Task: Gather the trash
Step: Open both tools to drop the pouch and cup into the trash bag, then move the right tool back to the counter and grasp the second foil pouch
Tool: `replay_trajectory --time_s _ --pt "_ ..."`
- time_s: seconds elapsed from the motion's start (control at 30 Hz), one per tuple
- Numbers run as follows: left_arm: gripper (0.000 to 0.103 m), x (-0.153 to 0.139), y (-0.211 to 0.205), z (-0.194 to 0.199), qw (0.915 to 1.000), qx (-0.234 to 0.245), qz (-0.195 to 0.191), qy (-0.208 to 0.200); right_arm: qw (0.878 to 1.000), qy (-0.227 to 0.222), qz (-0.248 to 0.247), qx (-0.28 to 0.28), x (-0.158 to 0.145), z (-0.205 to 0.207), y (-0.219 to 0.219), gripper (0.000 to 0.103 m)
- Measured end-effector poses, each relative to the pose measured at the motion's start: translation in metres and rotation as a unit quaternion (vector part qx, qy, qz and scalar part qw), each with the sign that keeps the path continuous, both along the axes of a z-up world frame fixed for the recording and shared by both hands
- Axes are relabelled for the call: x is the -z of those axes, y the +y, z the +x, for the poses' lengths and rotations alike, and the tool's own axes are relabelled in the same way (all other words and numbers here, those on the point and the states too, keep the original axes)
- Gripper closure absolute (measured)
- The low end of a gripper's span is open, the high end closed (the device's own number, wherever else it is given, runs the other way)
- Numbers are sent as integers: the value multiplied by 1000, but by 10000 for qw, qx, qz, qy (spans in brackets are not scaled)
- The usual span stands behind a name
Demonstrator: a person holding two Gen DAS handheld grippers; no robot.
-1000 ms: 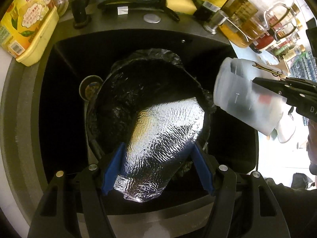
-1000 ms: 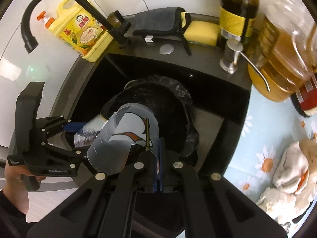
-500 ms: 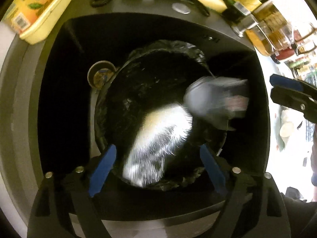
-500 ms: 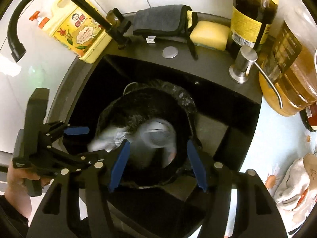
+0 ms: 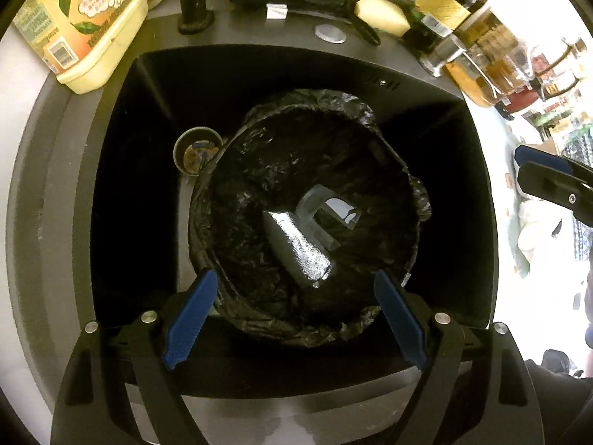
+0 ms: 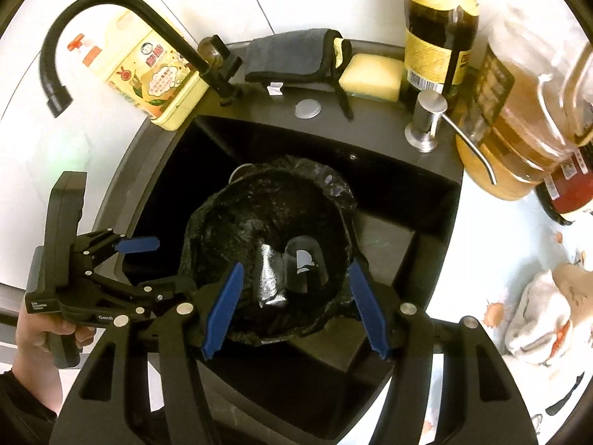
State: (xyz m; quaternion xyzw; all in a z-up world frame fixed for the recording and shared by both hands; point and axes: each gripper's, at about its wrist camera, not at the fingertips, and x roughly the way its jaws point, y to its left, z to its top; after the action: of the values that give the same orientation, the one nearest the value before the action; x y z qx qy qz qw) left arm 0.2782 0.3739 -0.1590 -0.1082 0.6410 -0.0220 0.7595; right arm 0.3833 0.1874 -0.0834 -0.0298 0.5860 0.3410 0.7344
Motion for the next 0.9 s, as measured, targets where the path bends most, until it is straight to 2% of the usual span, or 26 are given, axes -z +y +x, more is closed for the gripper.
replay_trajectory --time_s 0.37,0.43,0.57,0.73,0.77,0.9 --pt "18 -25 -19 -30 9992 54 49 -382 9987 -356 164 340 -27 -36 -39 41" --pt "18 -29 -24 -34 9990 80 68 -439 9978 -402 212 474 -32 -43 -50 36" --pt "18 -38 -40 -43 9983 170 62 -545 9967 -488 208 622 -39 -57 -71 31" --pt "17 -44 -62 -51 9973 341 14 -652 9940 -620 135 895 -45 -72 -105 30" --pt "13 -45 -67 -52 9969 396 -11 -682 9929 -637 116 993 -47 -76 -113 30" --pt "13 -53 -85 -53 9950 610 -109 -788 9891 -740 13 1275 -54 -86 -143 25"
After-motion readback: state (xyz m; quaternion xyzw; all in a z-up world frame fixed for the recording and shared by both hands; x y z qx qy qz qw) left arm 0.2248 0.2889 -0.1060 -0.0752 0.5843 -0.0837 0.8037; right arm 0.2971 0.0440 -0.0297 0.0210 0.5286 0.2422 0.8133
